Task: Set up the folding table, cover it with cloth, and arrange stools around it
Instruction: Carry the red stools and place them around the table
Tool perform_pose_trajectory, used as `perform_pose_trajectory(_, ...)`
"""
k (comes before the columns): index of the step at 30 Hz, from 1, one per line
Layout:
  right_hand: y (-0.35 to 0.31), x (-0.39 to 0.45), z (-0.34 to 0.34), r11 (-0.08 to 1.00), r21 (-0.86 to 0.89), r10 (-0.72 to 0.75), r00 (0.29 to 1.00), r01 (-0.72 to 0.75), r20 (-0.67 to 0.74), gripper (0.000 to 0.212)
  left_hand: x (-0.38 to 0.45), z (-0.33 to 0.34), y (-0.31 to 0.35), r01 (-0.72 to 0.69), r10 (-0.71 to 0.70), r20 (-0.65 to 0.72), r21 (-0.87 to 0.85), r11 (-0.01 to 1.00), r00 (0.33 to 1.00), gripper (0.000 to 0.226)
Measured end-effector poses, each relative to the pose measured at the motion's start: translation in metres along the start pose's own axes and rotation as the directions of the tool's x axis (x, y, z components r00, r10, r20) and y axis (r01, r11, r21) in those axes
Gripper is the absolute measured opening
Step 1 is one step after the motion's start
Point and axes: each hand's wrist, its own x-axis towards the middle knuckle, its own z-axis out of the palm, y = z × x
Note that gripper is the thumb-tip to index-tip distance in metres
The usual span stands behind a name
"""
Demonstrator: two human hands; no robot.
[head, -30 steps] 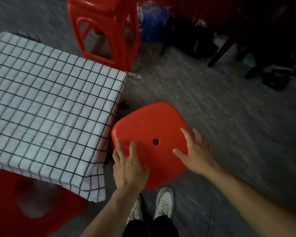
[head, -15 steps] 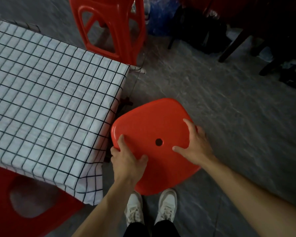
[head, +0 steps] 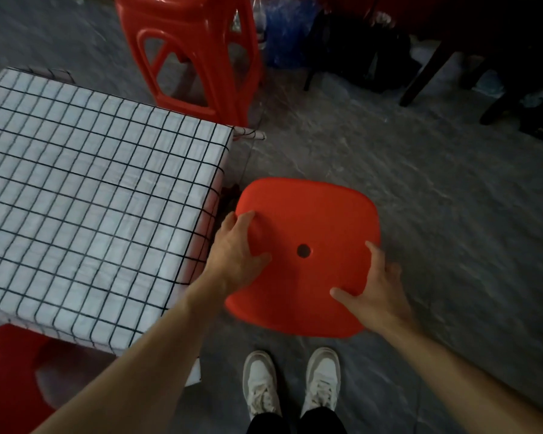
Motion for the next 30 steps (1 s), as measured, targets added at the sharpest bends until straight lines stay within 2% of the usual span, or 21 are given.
perform_pose_trajectory(3, -0.001, 0.001, -0.003, 1.000, -0.023, -0.018, 0.999, 0.018, -0.027, 0.115, 0.004, -0.008, 0.000, -0.059, 0.064, -0.079, 0.072, 0.996, 0.995, 0.086)
perform_pose_trajectory(8, -0.011, 0.017, -0.005, 0.999, 0.034, -0.028, 1.000, 0.028, -0.011, 0.122, -0.003, -0.002, -0.005, 0.077, -0.074, -0.044, 0.081, 0.994, 0.996, 0.097)
perform_pose_trajectory(11, -0.012, 0.017, -0.006, 0.998, -0.051, -0.033, 0.999, 0.032, -0.021, 0.124, -0.007, 0.004, -0.004, 0.168, -0.162, -0.095, 0.055, 0.984, 0.982, 0.102)
perform_pose_trajectory(13, -0.012, 0.019, -0.009, 0.996, -0.084, -0.033, 0.999, 0.032, -0.007, 0.124, -0.008, 0.010, -0.003, 0.188, -0.178, -0.138, 0.061, 0.980, 0.974, 0.095)
perform_pose_trajectory(19, 0.002, 0.021, -0.019, 0.998, 0.033, -0.050, 0.999, 0.051, -0.012, 0.116, -0.009, 0.015, 0.005, 0.171, -0.159, -0.127, 0.084, 0.982, 0.979, 0.076)
perform_pose_trajectory(27, 0.037, 0.002, -0.033, 0.999, 0.050, 0.003, 1.000, -0.002, -0.014, 0.118, -0.023, 0.037, 0.024, 0.109, -0.105, -0.054, 0.069, 0.992, 0.993, 0.082)
perform_pose_trajectory(30, 0.052, -0.006, -0.038, 0.999, 0.034, 0.023, 0.999, -0.022, -0.037, 0.119, -0.026, 0.047, 0.031, 0.047, -0.045, -0.035, 0.060, 0.997, 0.998, 0.079)
